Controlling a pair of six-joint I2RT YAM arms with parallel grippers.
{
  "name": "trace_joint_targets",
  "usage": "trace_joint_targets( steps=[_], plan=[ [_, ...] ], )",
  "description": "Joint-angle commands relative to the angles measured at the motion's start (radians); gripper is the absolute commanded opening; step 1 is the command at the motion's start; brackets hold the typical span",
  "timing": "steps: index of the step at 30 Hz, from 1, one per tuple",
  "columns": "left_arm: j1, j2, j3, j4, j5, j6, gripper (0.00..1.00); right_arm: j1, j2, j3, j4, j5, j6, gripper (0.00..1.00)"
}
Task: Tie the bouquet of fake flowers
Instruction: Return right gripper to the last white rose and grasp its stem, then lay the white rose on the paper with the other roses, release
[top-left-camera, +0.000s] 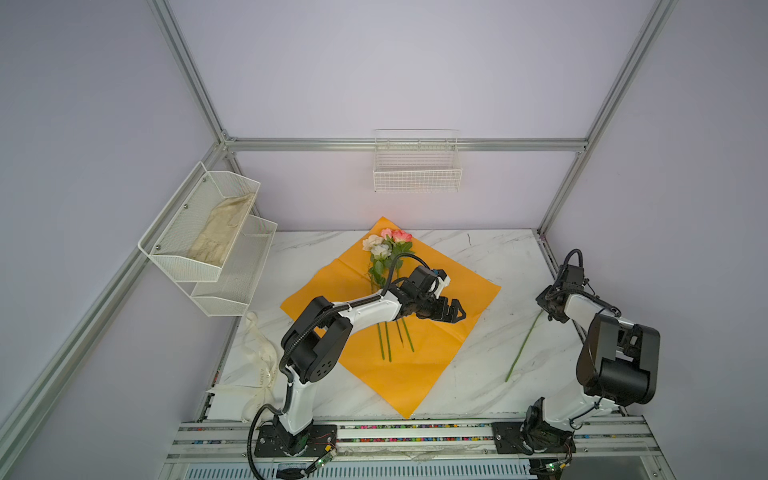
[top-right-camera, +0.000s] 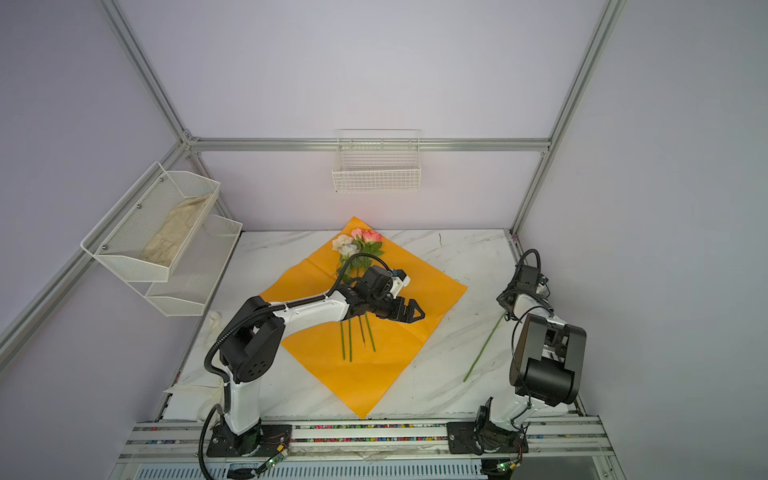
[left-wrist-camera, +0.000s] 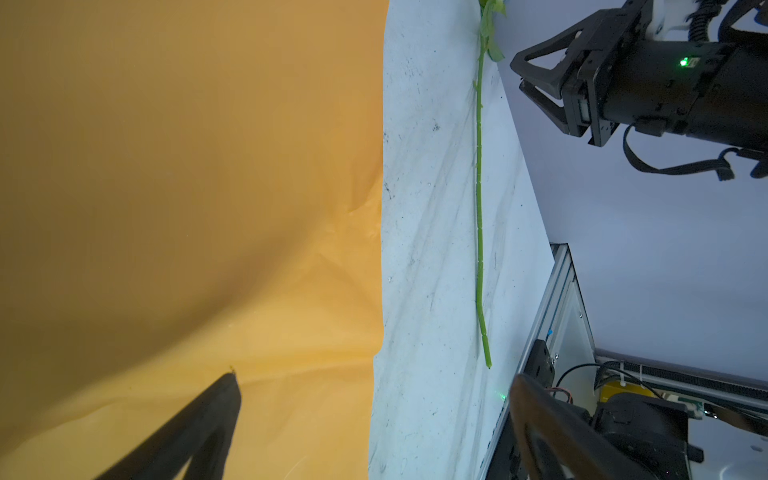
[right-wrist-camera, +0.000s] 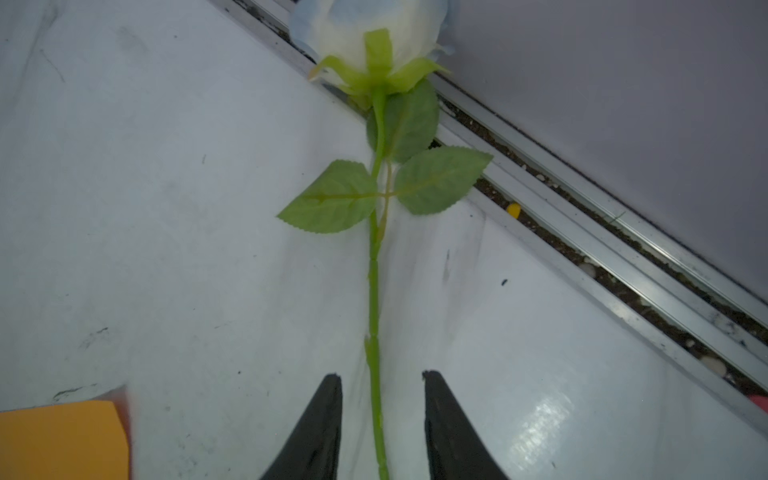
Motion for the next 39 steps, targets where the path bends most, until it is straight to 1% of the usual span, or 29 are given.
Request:
trace_joint_targets(
  steps=[1,5,7,10,15,18,21,23,25,27,28,30,33,37,39],
  plan=[
    [0.001,0.005,0.105,-0.021,0.017,0.04,1.0,-0.012,0.04,0.03,-0.011,0.009,-0.024,0.37],
    [0.0,0.011,0.127,-0.033,0.004,0.038,1.0,-0.015,0.092,0.044,-0.017,-0.032,-0.052,0.37],
    [0.001,0.013,0.134,-0.038,0.001,0.034,1.0,-0.016,0.121,0.058,-0.03,-0.017,-0.092,0.37],
    [0.002,0.014,0.135,-0.036,-0.006,0.031,1.0,-0.006,0.166,0.07,-0.055,-0.001,-0.107,0.37],
    [0.002,0.018,0.146,-0.053,-0.002,0.034,1.0,0.035,0.209,0.081,-0.103,0.063,-0.12,0.35],
    [0.002,0.01,0.137,-0.054,-0.007,0.04,1.0,0.043,0.225,0.081,-0.097,0.017,-0.122,0.36],
    [0.006,0.01,0.135,-0.061,-0.004,0.046,1.0,0.042,0.236,0.074,-0.083,0.003,-0.12,0.36],
    [0.008,0.01,0.134,-0.065,-0.003,0.049,1.0,0.043,0.242,0.068,-0.076,-0.016,-0.119,0.35],
    [0.011,0.009,0.134,-0.068,-0.003,0.048,1.0,0.042,0.235,0.056,-0.066,-0.017,-0.119,0.26],
    [0.012,0.004,0.131,-0.069,-0.01,0.046,1.0,0.041,0.21,0.056,-0.067,-0.008,-0.112,0.17],
    [0.013,-0.001,0.127,-0.068,-0.021,0.045,1.0,0.042,0.189,0.056,-0.065,-0.005,-0.109,0.16],
    [0.013,-0.02,0.111,-0.057,-0.048,0.04,1.0,0.042,0.141,0.062,-0.066,-0.005,-0.103,0.07],
    [0.015,-0.072,0.068,-0.02,-0.116,0.031,1.0,0.042,0.031,0.069,-0.059,-0.039,-0.099,0.01],
    [0.036,-0.165,-0.026,0.028,-0.228,-0.006,1.0,0.057,-0.132,0.076,-0.035,-0.147,-0.073,0.0],
    [0.056,-0.227,-0.103,0.089,-0.277,-0.045,1.0,0.073,-0.181,0.084,-0.015,-0.266,-0.069,0.0]
  ],
)
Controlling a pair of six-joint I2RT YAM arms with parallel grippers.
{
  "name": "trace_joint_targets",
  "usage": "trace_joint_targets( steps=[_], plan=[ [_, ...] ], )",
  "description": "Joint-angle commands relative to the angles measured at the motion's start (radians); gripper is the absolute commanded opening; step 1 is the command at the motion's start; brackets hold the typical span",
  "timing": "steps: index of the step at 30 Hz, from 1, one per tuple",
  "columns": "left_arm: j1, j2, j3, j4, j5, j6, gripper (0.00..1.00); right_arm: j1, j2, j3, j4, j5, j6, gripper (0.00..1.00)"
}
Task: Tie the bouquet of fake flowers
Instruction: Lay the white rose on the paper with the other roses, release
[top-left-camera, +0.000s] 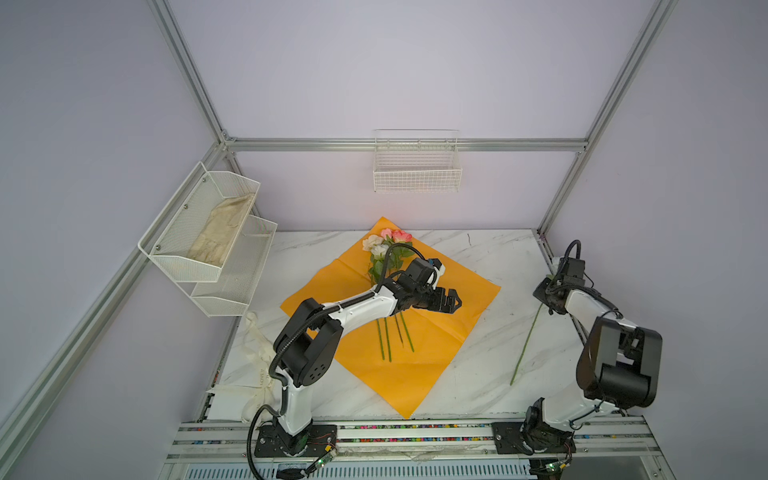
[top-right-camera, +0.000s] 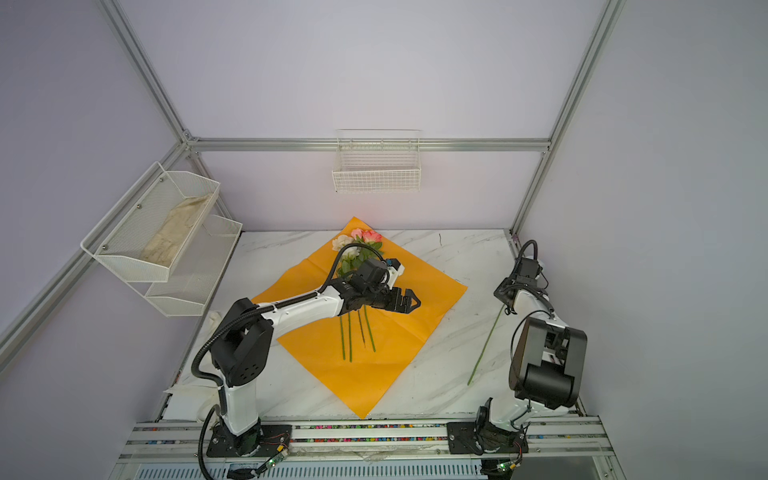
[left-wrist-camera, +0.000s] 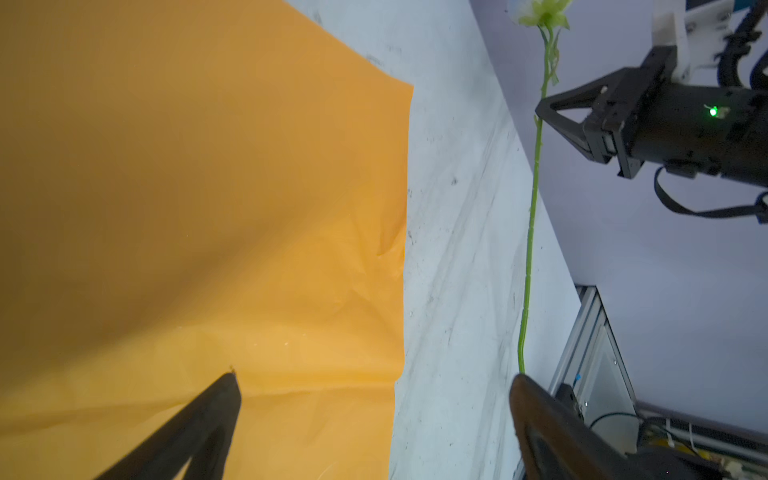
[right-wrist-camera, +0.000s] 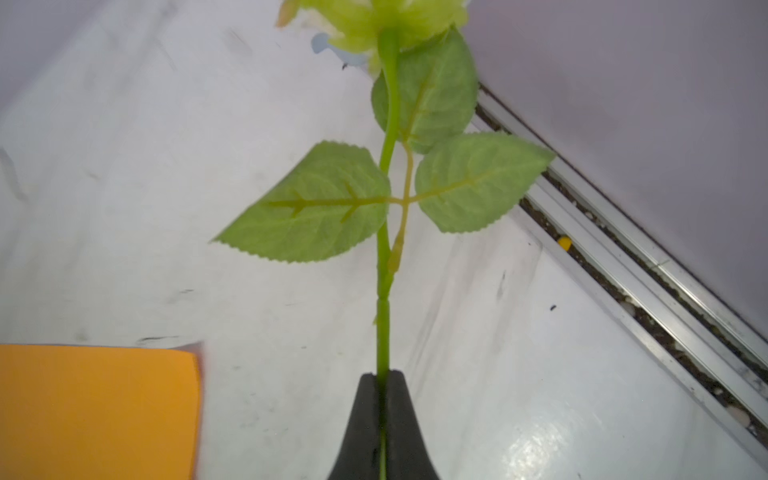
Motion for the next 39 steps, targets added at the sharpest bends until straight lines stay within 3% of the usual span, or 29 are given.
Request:
trace_joint_targets(
  steps=[1,8,13,17,22,26,30,39],
  plan=[
    [0.045,-0.149,-0.135,0.135,-0.12,-0.071,1.0,0.048,-0.079,0.024,0.023,-0.184,0.027,0.0],
    [0.174,-0.386,-0.365,0.175,-0.269,-0.15,1.0,0.379,0.006,0.082,0.135,-0.349,0.153,0.0],
    [0.232,-0.619,-0.528,0.136,-0.425,-0.161,1.0,0.64,0.261,0.273,0.223,-0.382,0.238,0.0],
    [0.245,-0.774,-0.638,0.115,-0.519,-0.154,1.0,0.774,0.47,0.495,0.209,-0.368,0.241,0.0],
    [0.249,-0.939,-0.739,0.079,-0.602,-0.207,1.0,0.822,0.687,0.68,0.189,-0.359,0.303,0.0],
    [0.25,-1.025,-0.783,0.053,-0.642,-0.213,1.0,0.822,0.749,0.714,0.263,-0.343,0.391,0.0],
    [0.251,-1.029,-0.783,0.038,-0.652,-0.208,1.0,0.823,0.81,0.75,0.301,-0.377,0.45,0.0],
    [0.251,-0.917,-0.727,0.087,-0.584,-0.205,1.0,0.829,0.841,0.833,0.165,-0.366,0.392,0.05]
  ],
)
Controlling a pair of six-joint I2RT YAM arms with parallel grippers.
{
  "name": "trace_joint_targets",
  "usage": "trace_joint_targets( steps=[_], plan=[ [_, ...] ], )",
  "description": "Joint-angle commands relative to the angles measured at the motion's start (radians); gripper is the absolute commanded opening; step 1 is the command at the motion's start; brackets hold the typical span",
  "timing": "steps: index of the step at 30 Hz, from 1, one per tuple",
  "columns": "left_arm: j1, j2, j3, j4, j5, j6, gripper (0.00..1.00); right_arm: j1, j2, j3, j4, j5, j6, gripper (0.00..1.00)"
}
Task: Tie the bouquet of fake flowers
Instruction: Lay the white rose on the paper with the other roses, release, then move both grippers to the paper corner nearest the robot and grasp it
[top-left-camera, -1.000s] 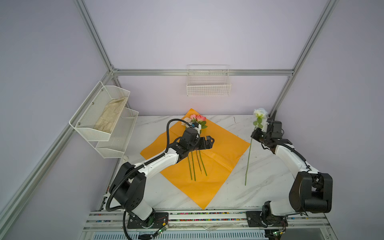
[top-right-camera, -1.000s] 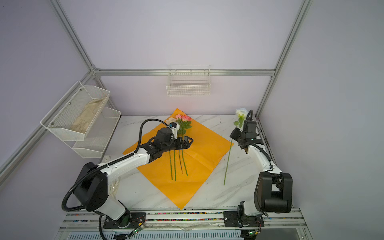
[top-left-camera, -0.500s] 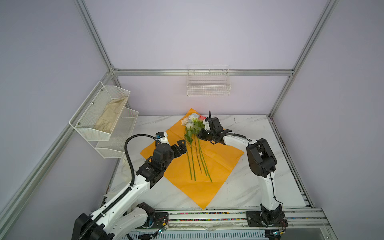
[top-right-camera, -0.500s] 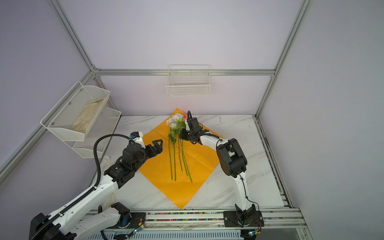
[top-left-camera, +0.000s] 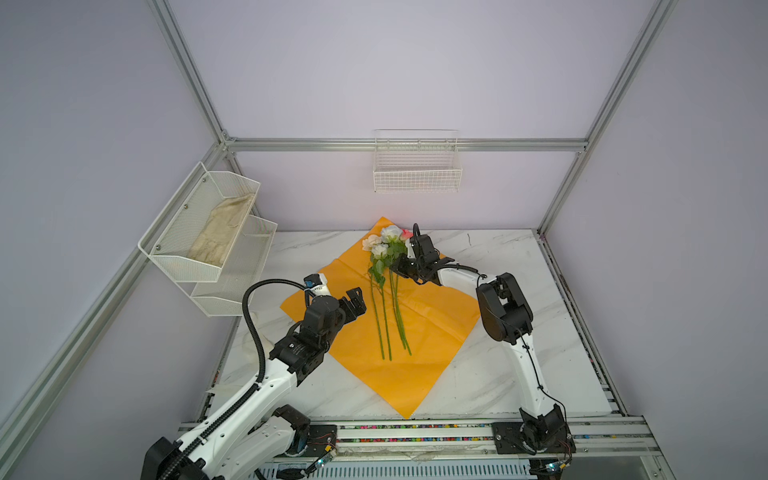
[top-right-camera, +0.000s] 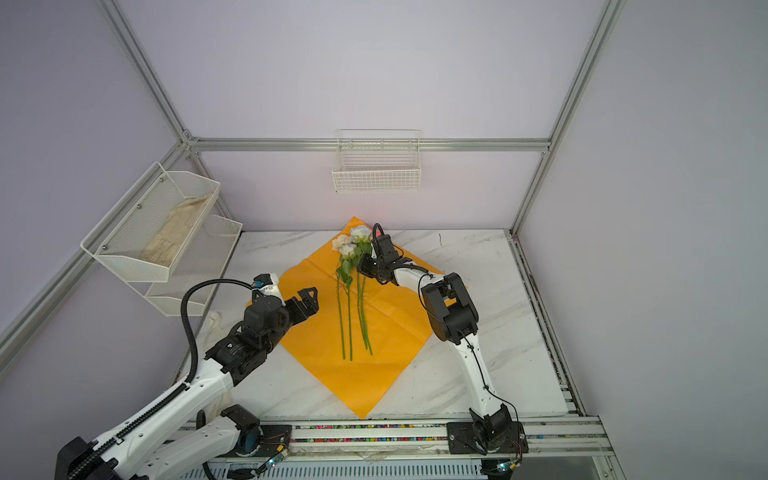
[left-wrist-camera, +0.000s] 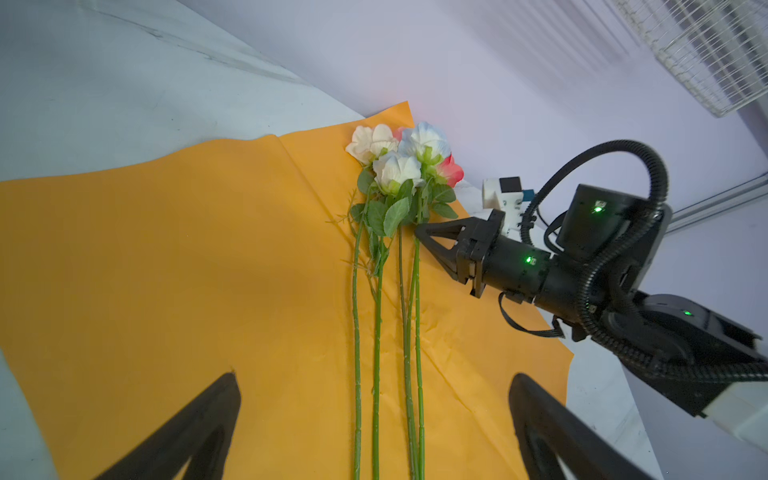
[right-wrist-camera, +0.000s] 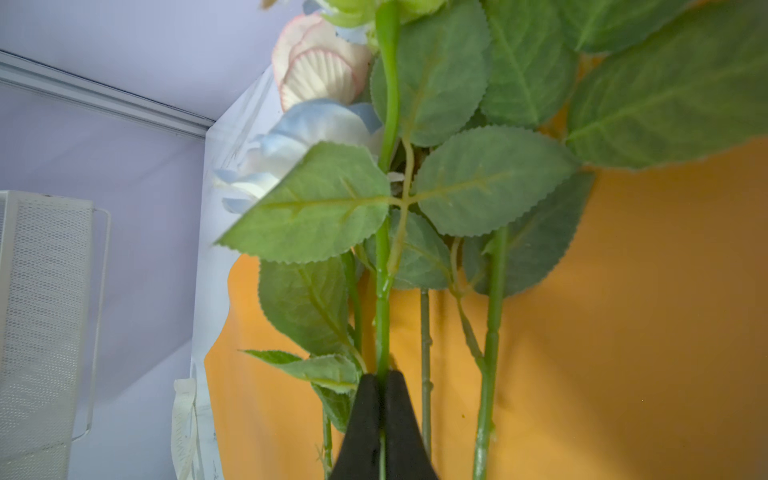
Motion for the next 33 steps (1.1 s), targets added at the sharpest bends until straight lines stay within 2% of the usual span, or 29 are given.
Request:
trace_joint_targets(
  steps=[1,6,9,13,16,18,21,25,28,33],
  plan=[
    [0.006,0.027,0.022,0.053,0.025,-0.004,1.0,0.007,-0.016,0.005,-0.053,-0.006,-0.019,0.07],
    [0.007,0.058,0.041,0.042,0.053,0.013,1.0,0.006,-0.072,-0.028,-0.106,-0.036,-0.065,0.21],
    [0.006,0.064,0.045,0.027,0.07,0.016,1.0,0.004,-0.137,-0.063,-0.112,-0.041,-0.084,0.33],
    [0.006,0.066,0.092,-0.116,0.09,0.039,1.0,0.002,-0.288,-0.162,-0.141,-0.02,-0.122,0.43],
    [0.007,0.059,0.106,-0.26,0.103,0.035,1.0,0.002,-0.455,-0.347,-0.154,0.042,-0.159,0.44],
    [0.007,0.043,0.101,-0.344,0.117,-0.016,1.0,0.003,-0.601,-0.496,-0.149,0.083,-0.141,0.45],
    [0.007,-0.001,0.043,-0.353,0.214,-0.05,1.0,0.002,-0.824,-0.736,-0.132,0.06,-0.085,0.45],
    [0.007,-0.062,-0.035,-0.344,0.333,-0.121,1.0,0.02,-1.092,-0.978,-0.186,-0.042,0.003,0.45],
    [0.007,-0.084,-0.078,-0.342,0.424,-0.15,0.98,0.073,-1.235,-1.076,-0.281,-0.06,0.034,0.45],
    [0.006,-0.101,-0.13,-0.386,0.488,-0.184,0.97,0.138,-1.422,-1.232,-0.359,-0.113,0.133,0.45]
  ],
)
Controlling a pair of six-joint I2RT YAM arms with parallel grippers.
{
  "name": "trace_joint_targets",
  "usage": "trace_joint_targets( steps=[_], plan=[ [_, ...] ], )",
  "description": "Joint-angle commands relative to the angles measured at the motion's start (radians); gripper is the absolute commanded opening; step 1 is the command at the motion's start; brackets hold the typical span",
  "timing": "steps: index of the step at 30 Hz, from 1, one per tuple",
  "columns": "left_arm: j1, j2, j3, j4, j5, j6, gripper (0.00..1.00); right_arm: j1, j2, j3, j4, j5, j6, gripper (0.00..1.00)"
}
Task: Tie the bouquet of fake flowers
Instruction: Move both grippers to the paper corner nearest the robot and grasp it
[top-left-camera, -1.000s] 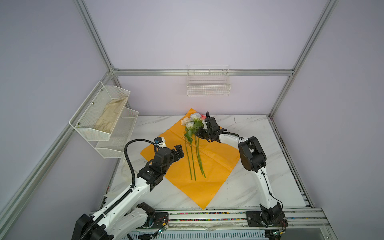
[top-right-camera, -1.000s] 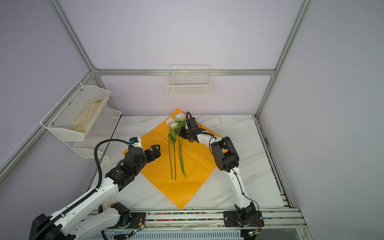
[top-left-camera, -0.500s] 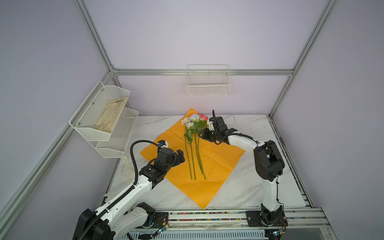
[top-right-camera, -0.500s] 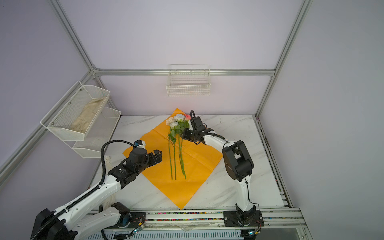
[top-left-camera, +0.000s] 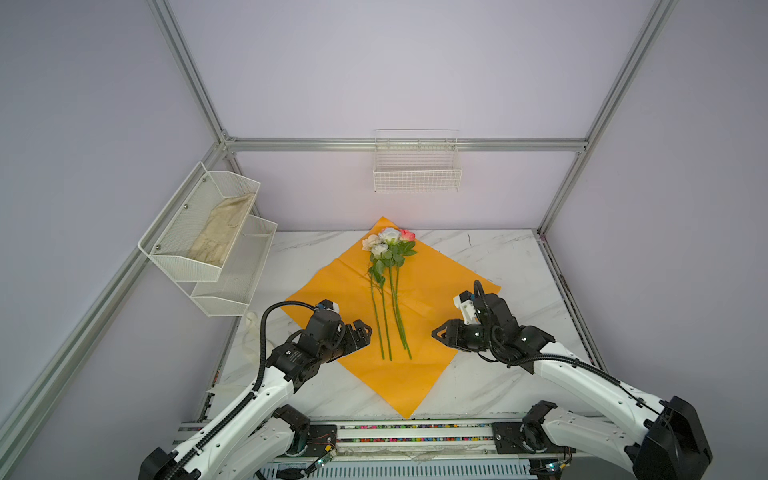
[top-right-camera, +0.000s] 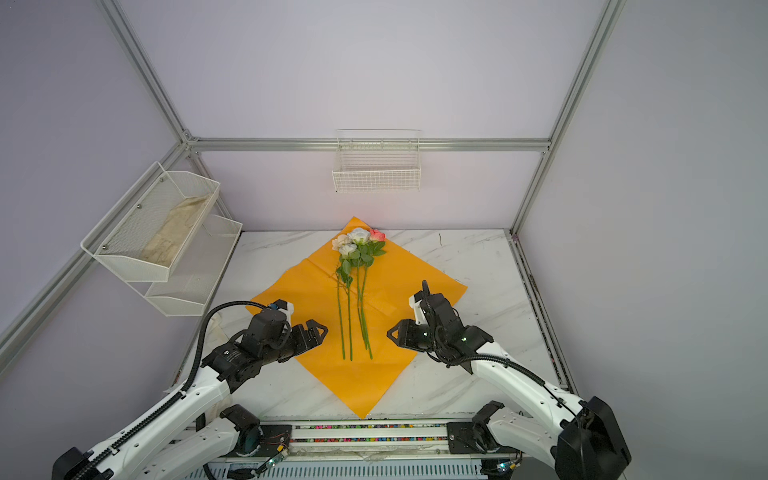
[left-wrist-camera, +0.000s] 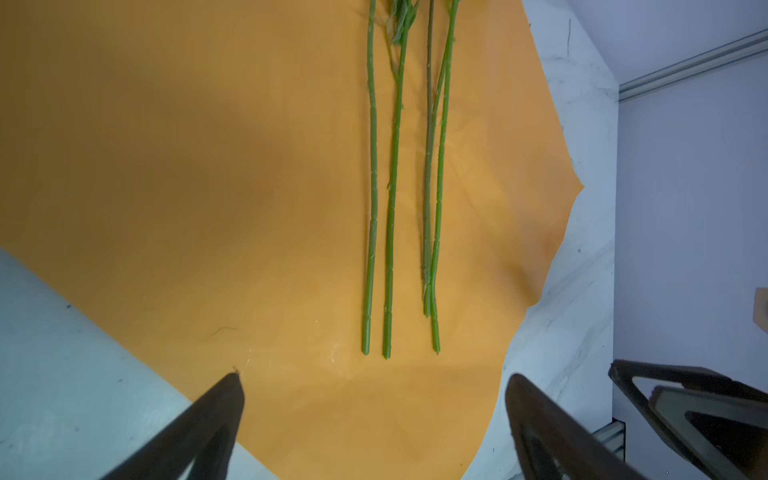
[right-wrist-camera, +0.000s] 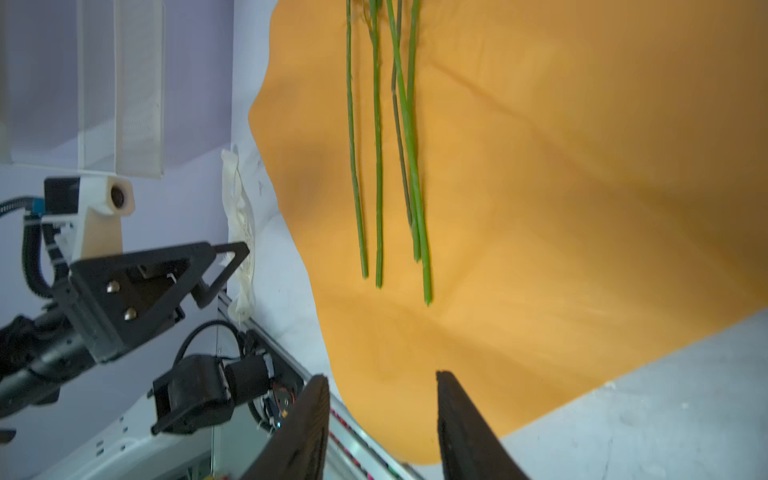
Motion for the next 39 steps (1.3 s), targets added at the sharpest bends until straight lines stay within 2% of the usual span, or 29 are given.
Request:
trace_joint_targets(
  steps=[1,3,6,12,15,19,26,31,39],
  plan=[
    [0.006,-0.023,-0.068,-0.044,0.089,-0.05,0.97,0.033,-0.095,-0.1,-0.066,-0.066,0.117,0.46],
    [0.006,-0.044,-0.083,-0.07,0.085,-0.068,0.99,0.062,-0.131,-0.162,-0.028,-0.096,0.146,0.47],
    [0.006,-0.09,-0.105,-0.105,0.075,-0.078,1.0,0.098,-0.109,-0.234,0.077,-0.159,0.177,0.49],
    [0.006,-0.167,-0.135,-0.152,0.043,-0.087,1.0,0.173,0.084,-0.272,0.272,-0.168,0.174,0.57],
    [0.007,-0.179,-0.137,-0.151,0.04,-0.087,1.0,0.178,0.186,-0.28,0.396,-0.185,0.183,0.57],
    [0.006,-0.154,-0.115,-0.143,0.029,-0.052,1.0,0.179,0.249,-0.287,0.524,-0.179,0.197,0.61],
    [0.007,-0.068,-0.064,-0.123,0.052,-0.006,1.0,0.178,0.322,-0.166,0.568,-0.123,0.152,0.62],
    [0.006,-0.058,-0.052,-0.07,0.072,0.01,1.0,0.173,0.358,-0.066,0.581,-0.068,0.13,0.65],
    [0.006,-0.03,-0.064,0.077,0.114,0.017,1.0,0.111,0.549,0.055,0.615,0.011,0.105,0.67]
  ],
)
